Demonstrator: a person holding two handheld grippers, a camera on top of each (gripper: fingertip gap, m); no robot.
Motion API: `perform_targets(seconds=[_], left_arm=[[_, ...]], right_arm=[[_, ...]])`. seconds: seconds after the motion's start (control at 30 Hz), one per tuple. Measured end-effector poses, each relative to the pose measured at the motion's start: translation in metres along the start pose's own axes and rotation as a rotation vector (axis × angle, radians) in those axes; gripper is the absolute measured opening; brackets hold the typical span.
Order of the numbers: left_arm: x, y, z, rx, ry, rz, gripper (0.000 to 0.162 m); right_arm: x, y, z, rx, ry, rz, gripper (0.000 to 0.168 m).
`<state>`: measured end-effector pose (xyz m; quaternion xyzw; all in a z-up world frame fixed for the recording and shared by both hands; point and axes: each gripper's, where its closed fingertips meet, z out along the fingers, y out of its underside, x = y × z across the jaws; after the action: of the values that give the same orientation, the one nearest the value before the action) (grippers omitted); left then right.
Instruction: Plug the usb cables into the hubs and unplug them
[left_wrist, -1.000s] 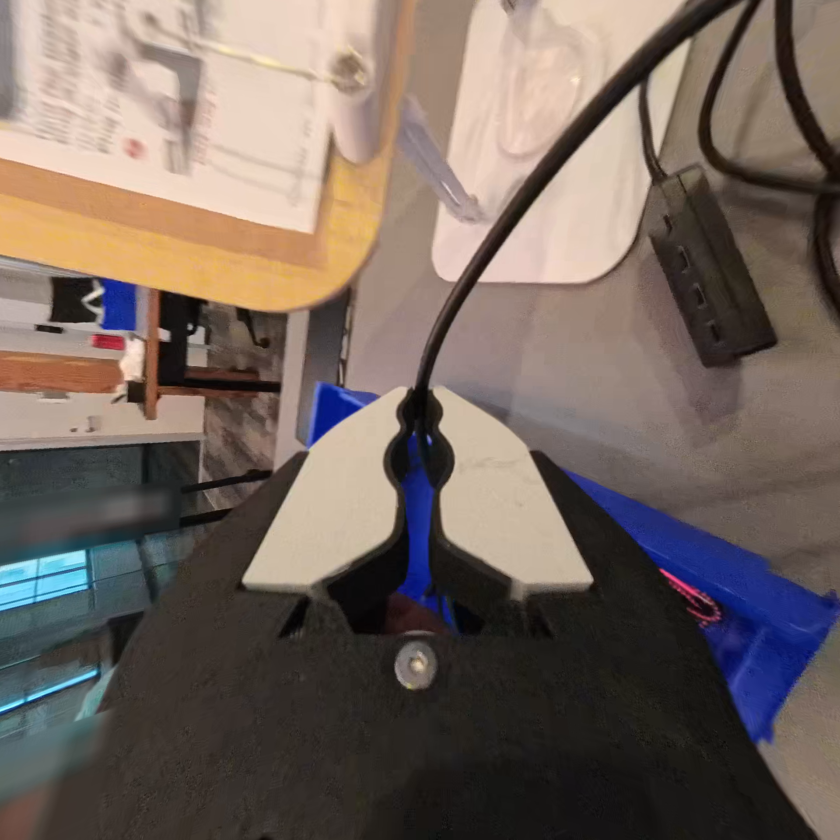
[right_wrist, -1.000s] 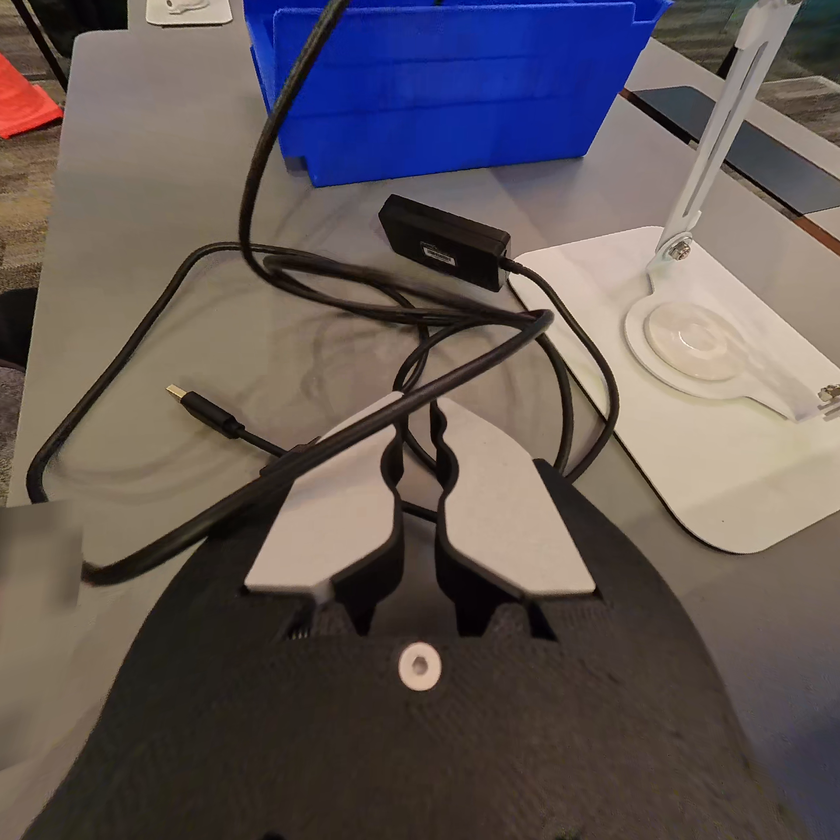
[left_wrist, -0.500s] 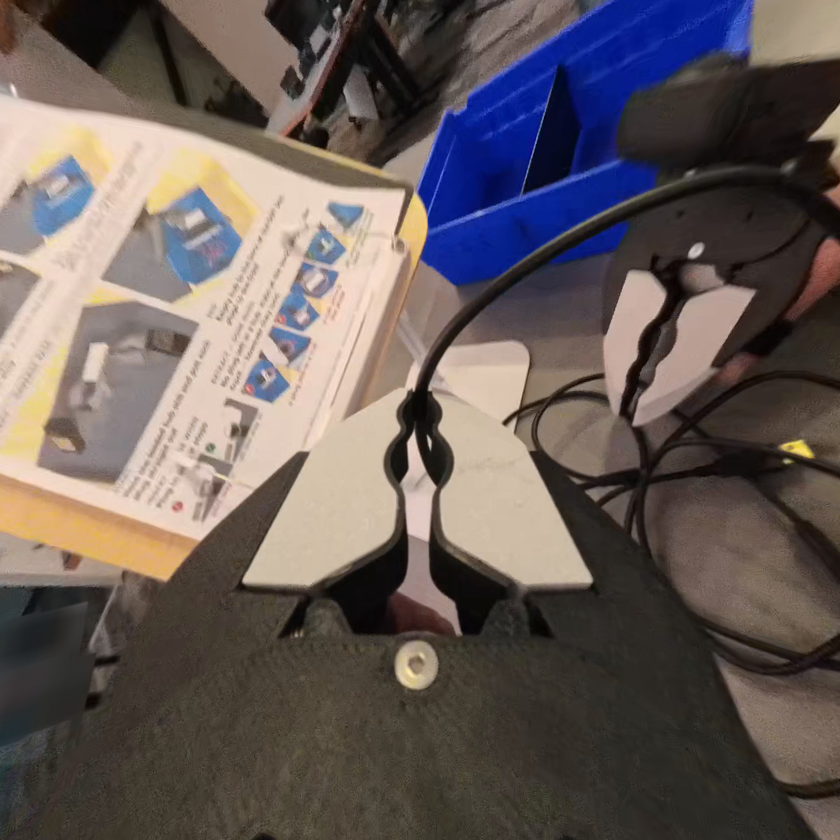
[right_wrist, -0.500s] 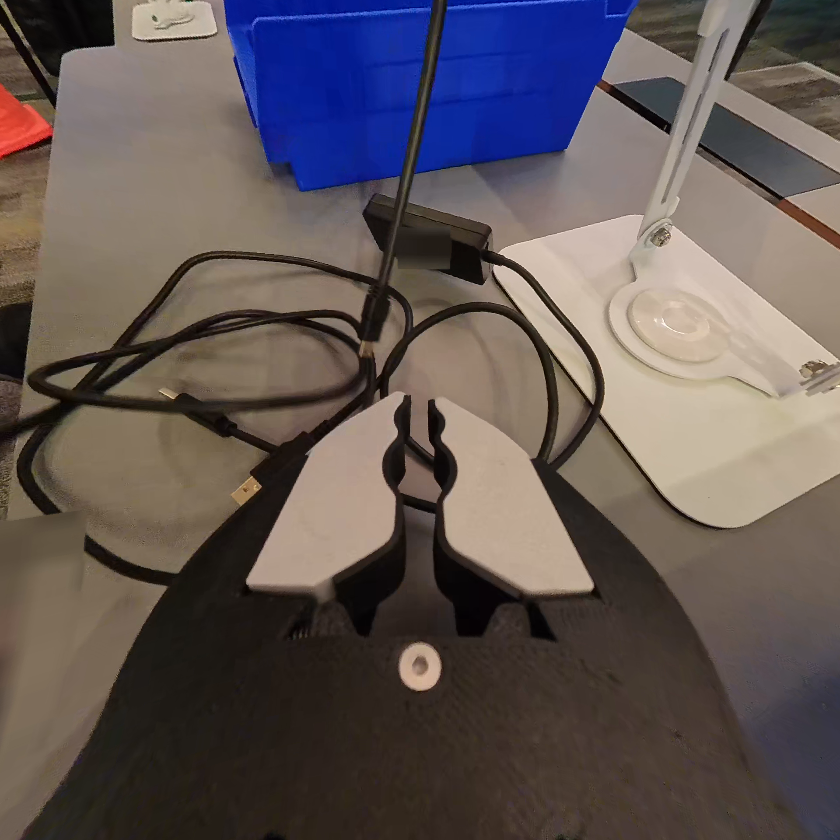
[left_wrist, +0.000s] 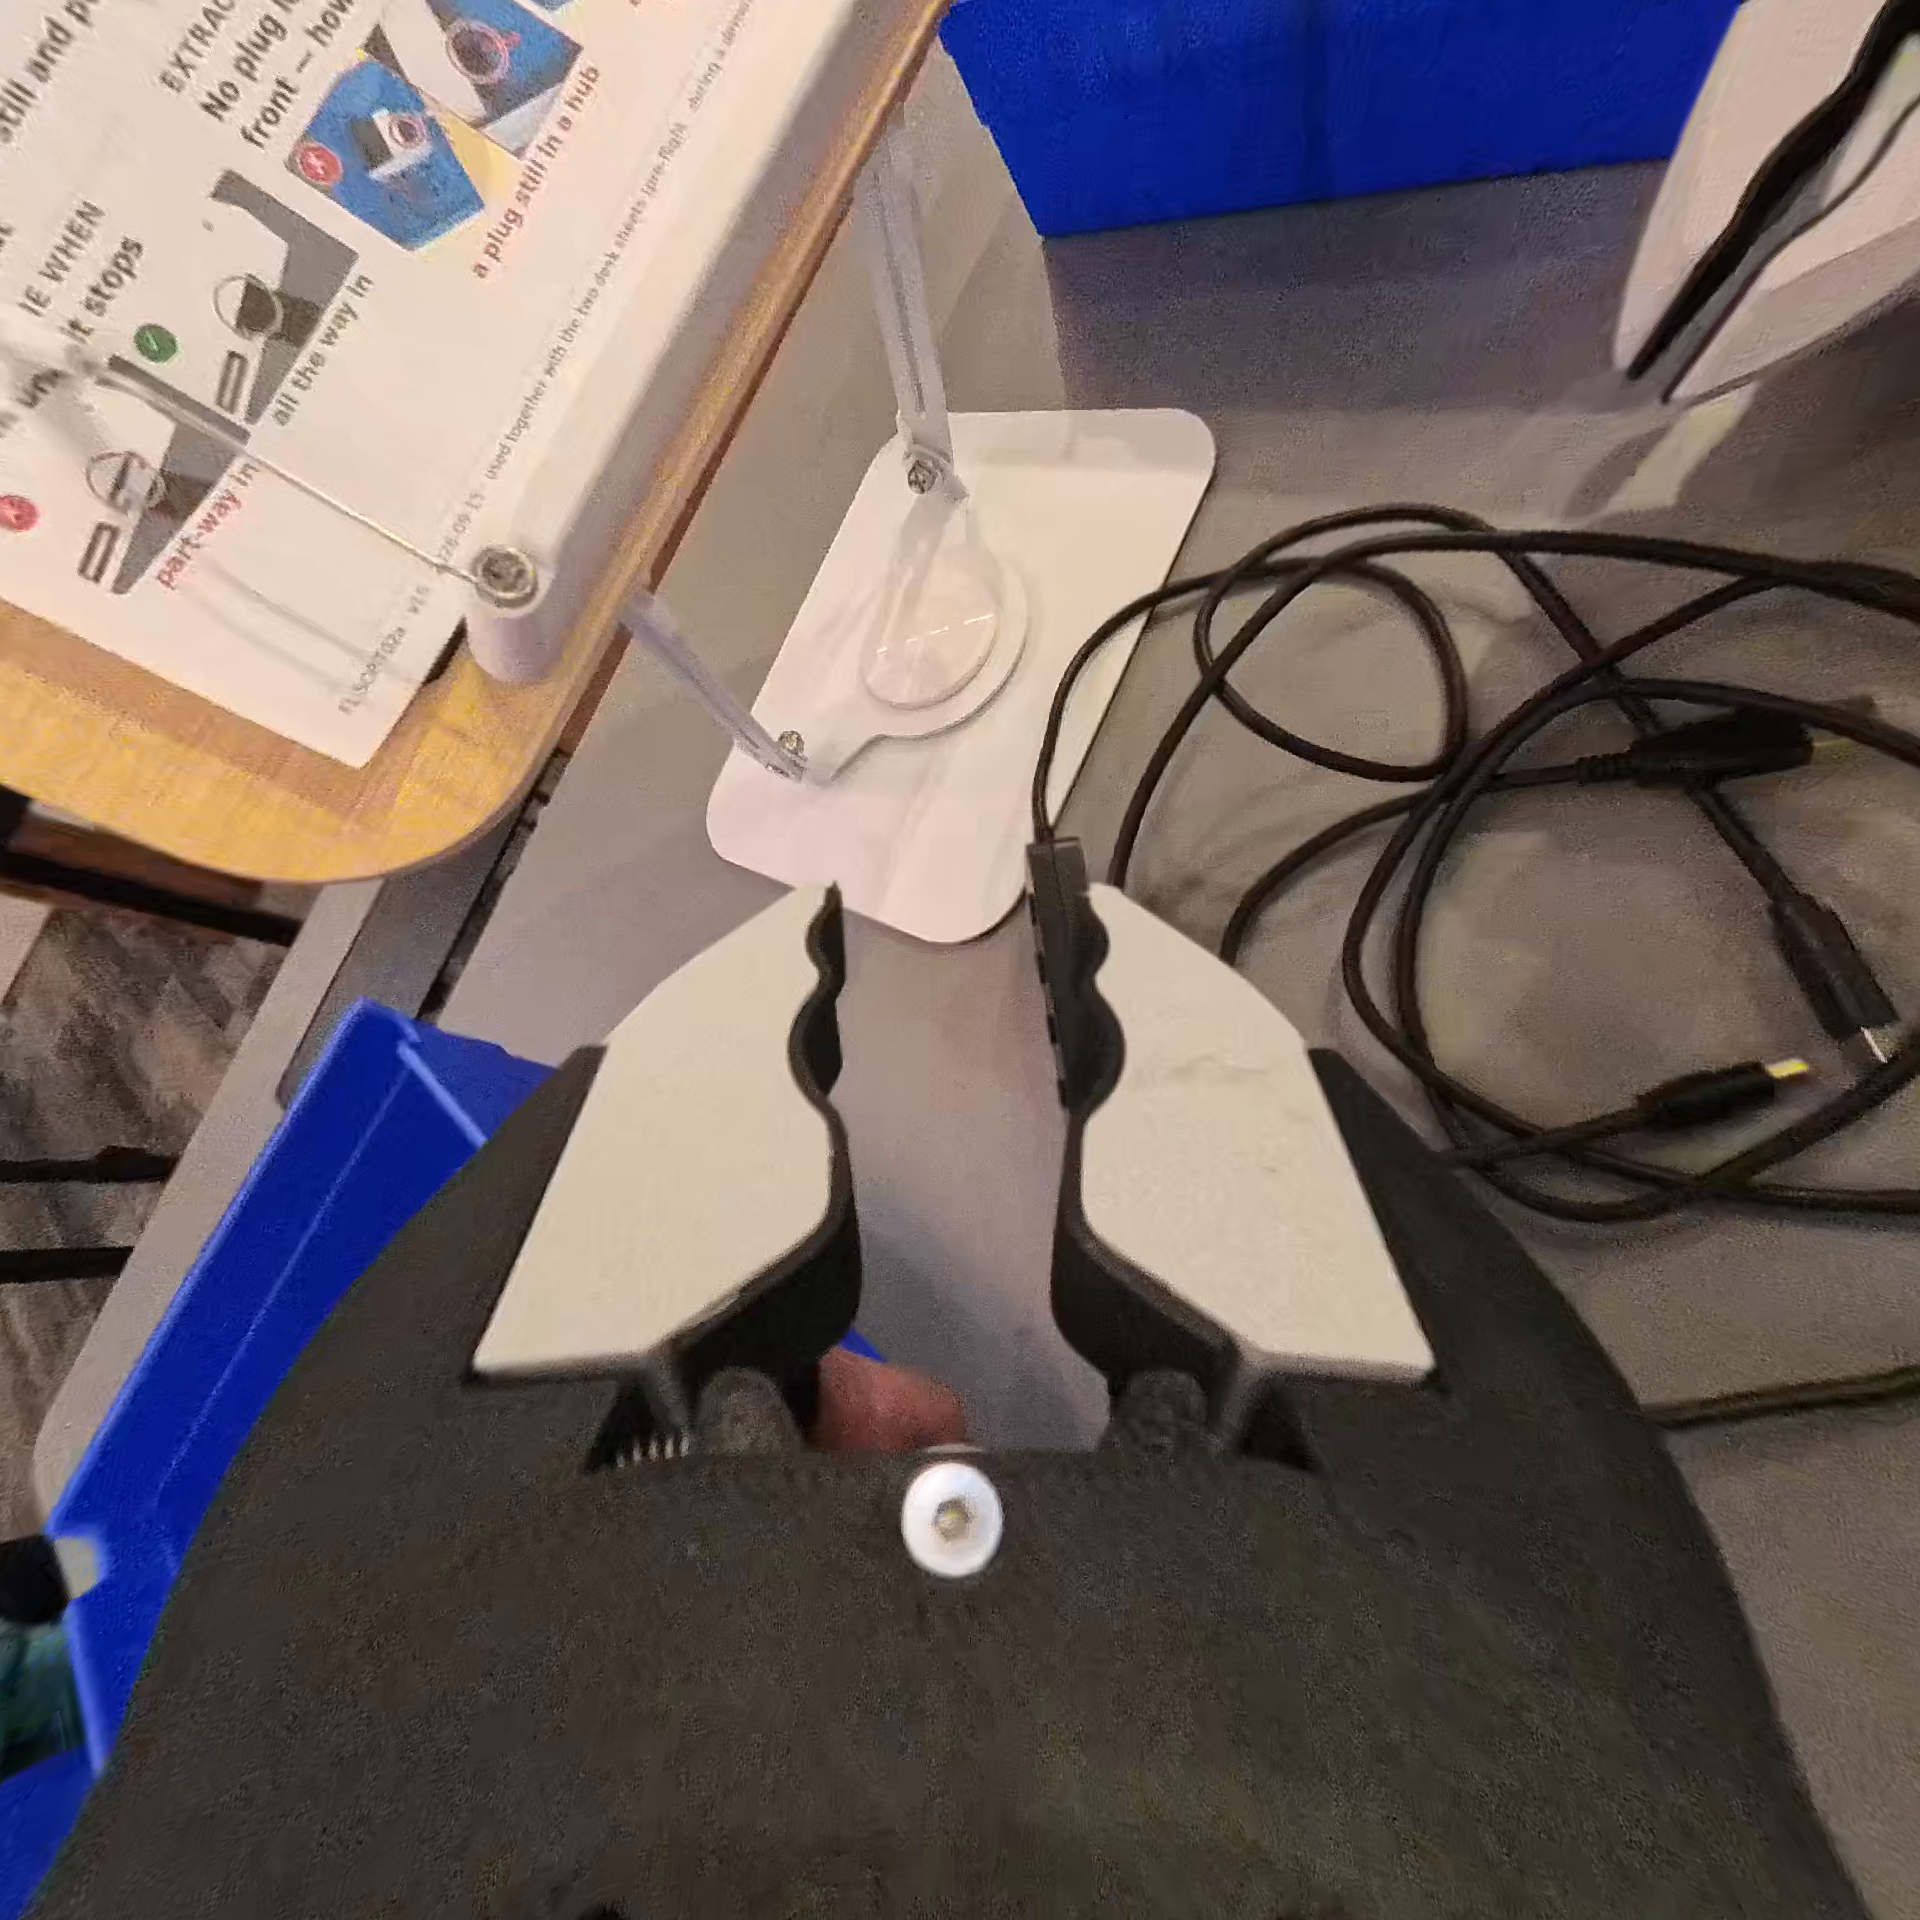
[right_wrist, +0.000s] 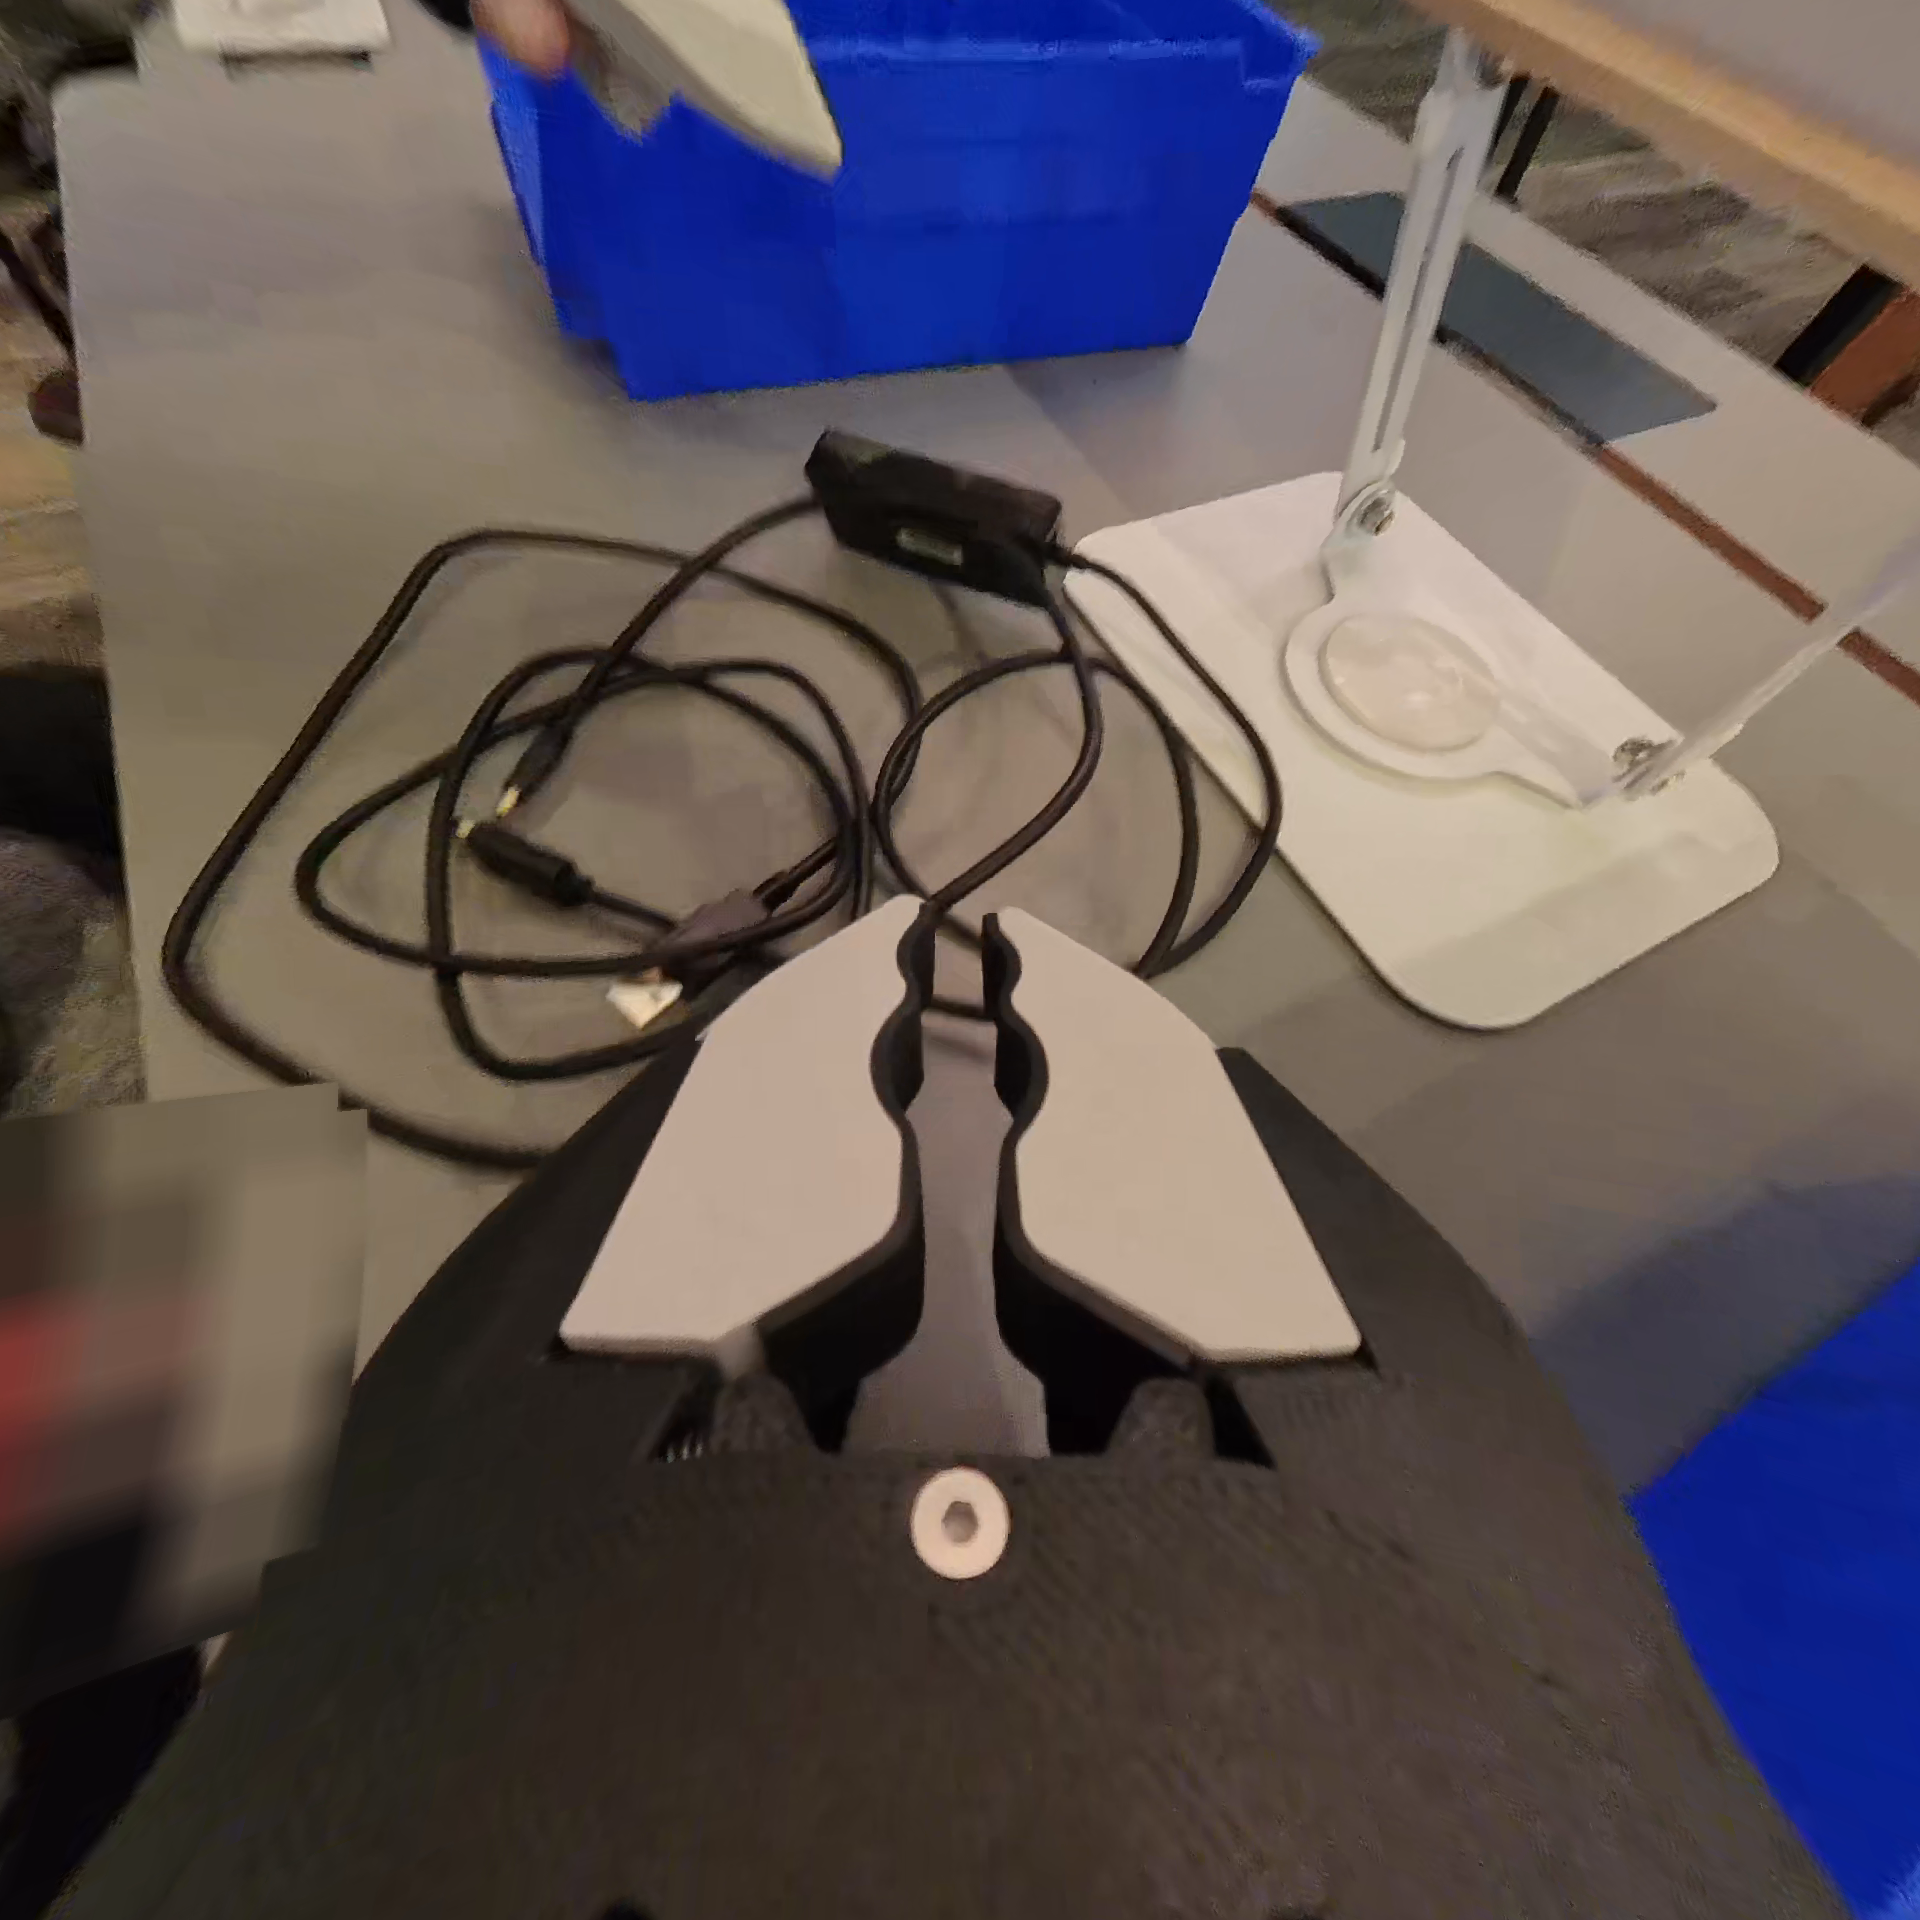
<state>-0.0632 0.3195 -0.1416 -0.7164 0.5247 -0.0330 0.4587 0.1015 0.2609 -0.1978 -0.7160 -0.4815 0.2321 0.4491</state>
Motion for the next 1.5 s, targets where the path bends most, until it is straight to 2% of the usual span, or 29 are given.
perform_targets(seconds=[0.07, 0.13, 0.27, 0.33, 0.4, 0.5, 0.57, 0.67, 0.7, 0.77, 0.93, 1.03, 1.1, 1.17, 1.23, 1.33, 1.4, 1.5], left_arm=[[0.01, 0.001, -0.01, -0.01, 0.028, 0.01, 0.035], [0.023, 0.002, -0.013, -0.024, 0.03, 0.069, 0.031], [0.091, -0.01, -0.003, 0.003, 0.175, 0.217, 0.028], [0.121, -0.01, 0.014, -0.001, 0.192, 0.345, 0.027], [0.141, -0.007, 0.034, -0.023, 0.182, 0.486, 0.025], [0.152, -0.002, 0.057, -0.065, 0.158, 0.678, 0.026], [0.155, -0.005, 0.067, -0.043, 0.182, 0.723, 0.027], [0.156, 0.004, 0.083, -0.079, 0.206, 0.837, 0.022], [0.157, 0.004, 0.087, -0.063, 0.198, 0.871, 0.015], [0.156, 0.004, 0.092, -0.056, 0.189, 0.895, 0.008], [0.157, 0.0, 0.095, 0.006, 0.173, 0.923, 0.006], [0.147, -0.007, 0.082, 0.077, 0.153, 0.811, 0.006], [0.133, -0.003, 0.072, 0.053, 0.132, 0.754, 0.006], [0.121, -0.001, 0.063, 0.036, 0.096, 0.748, 0.005], [0.113, 0.003, 0.056, -0.023, 0.058, 0.823, 0.006], [0.114, 0.002, 0.052, -0.062, 0.054, 0.864, 0.006], [0.114, 0.001, 0.051, -0.08, 0.057, 0.86, 0.006], [0.112, -0.005, 0.045, -0.063, 0.069, 0.815, 0.005]], right_arm=[[-0.012, 0.003, -0.011, -0.053, -0.017, -0.097, 0.008], [-0.037, -0.009, -0.02, -0.007, -0.121, -0.181, 0.006], [-0.051, -0.007, -0.008, -0.086, -0.118, -0.315, 0.004], [-0.048, -0.002, -0.001, -0.112, -0.117, -0.292, 0.004], [-0.044, -0.005, -0.001, -0.064, -0.122, -0.252, 0.001], [-0.039, -0.004, -0.002, -0.011, -0.131, -0.203, 0.0], [-0.037, -0.002, -0.004, 0.01, -0.135, -0.181, 0.0], [-0.035, 0.001, -0.005, 0.022, -0.127, -0.171, 0.0], [-0.034, 0.001, -0.006, 0.028, -0.122, -0.173, 0.0], [-0.034, 0.0, -0.007, 0.041, -0.125, -0.17, 0.0], [-0.03, -0.001, -0.009, 0.08, -0.11, -0.171, 0.0], [-0.031, -0.005, -0.014, 0.102, -0.111, -0.173, 0.002], [-0.033, -0.009, -0.016, 0.109, -0.112, -0.183, 0.006], [-0.036, -0.019, -0.016, 0.133, -0.112, -0.202, 0.008], [-0.042, -0.042, -0.015, 0.206, -0.12, -0.221, 0.009], [-0.067, -0.069, -0.002, 0.245, -0.231, -0.246, 0.012], [-0.089, -0.065, 0.015, 0.158, -0.295, -0.331, 0.011], [-0.102, -0.032, 0.041, -0.041, -0.316, -0.429, 0.006]])
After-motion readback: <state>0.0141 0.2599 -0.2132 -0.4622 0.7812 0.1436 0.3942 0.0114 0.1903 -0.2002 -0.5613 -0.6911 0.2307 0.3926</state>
